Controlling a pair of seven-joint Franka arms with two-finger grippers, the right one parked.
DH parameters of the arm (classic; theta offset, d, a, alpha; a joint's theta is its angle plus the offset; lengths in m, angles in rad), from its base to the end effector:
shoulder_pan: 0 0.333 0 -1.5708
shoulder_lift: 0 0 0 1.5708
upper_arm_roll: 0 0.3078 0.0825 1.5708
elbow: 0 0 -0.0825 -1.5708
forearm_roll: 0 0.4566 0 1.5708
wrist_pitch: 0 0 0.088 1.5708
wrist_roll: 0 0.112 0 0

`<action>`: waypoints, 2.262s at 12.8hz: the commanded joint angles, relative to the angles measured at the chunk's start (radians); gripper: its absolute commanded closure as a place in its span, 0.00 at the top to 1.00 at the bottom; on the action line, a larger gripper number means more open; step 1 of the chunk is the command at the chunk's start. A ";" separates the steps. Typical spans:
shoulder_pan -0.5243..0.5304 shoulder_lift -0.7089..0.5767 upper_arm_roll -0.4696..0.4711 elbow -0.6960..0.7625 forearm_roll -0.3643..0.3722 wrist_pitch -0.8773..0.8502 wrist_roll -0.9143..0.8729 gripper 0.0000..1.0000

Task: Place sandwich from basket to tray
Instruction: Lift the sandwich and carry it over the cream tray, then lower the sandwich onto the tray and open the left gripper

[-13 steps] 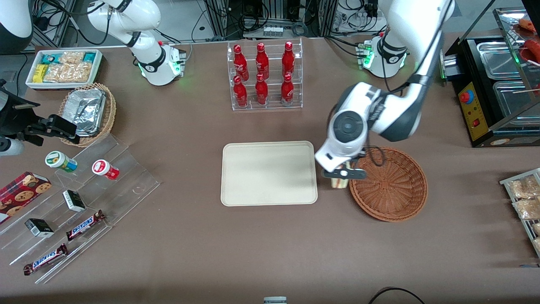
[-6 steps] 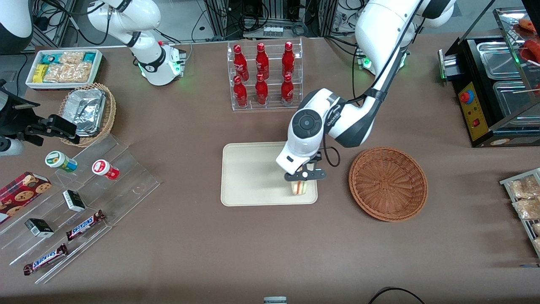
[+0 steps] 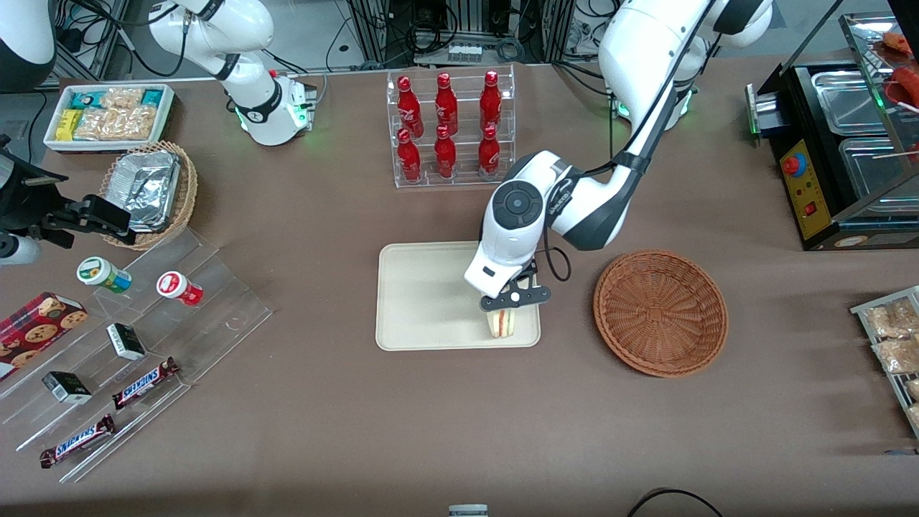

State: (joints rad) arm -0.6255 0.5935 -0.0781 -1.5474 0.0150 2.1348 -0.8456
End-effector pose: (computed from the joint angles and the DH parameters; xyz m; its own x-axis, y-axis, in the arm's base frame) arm 0.5818 -0.4841 0.2536 0.9889 0.1464 -0.0261 0.1468 -0.9890 0.0173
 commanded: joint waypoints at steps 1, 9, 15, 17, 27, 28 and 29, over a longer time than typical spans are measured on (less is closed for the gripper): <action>-0.029 0.045 0.014 0.024 0.032 0.004 -0.009 0.00; -0.075 0.078 0.014 0.032 0.071 -0.128 0.080 0.00; -0.077 0.083 0.014 0.032 0.069 -0.130 0.082 0.00; -0.077 0.098 0.014 0.033 0.068 -0.128 0.079 0.00; -0.077 0.124 0.014 0.073 0.056 -0.119 0.023 1.00; -0.077 0.124 0.014 0.073 0.056 -0.119 0.022 1.00; -0.077 0.123 0.014 0.076 0.056 -0.119 0.022 1.00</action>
State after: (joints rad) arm -0.6880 0.6972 -0.0752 -1.5112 0.0747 2.0273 -0.8050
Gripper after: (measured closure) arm 0.044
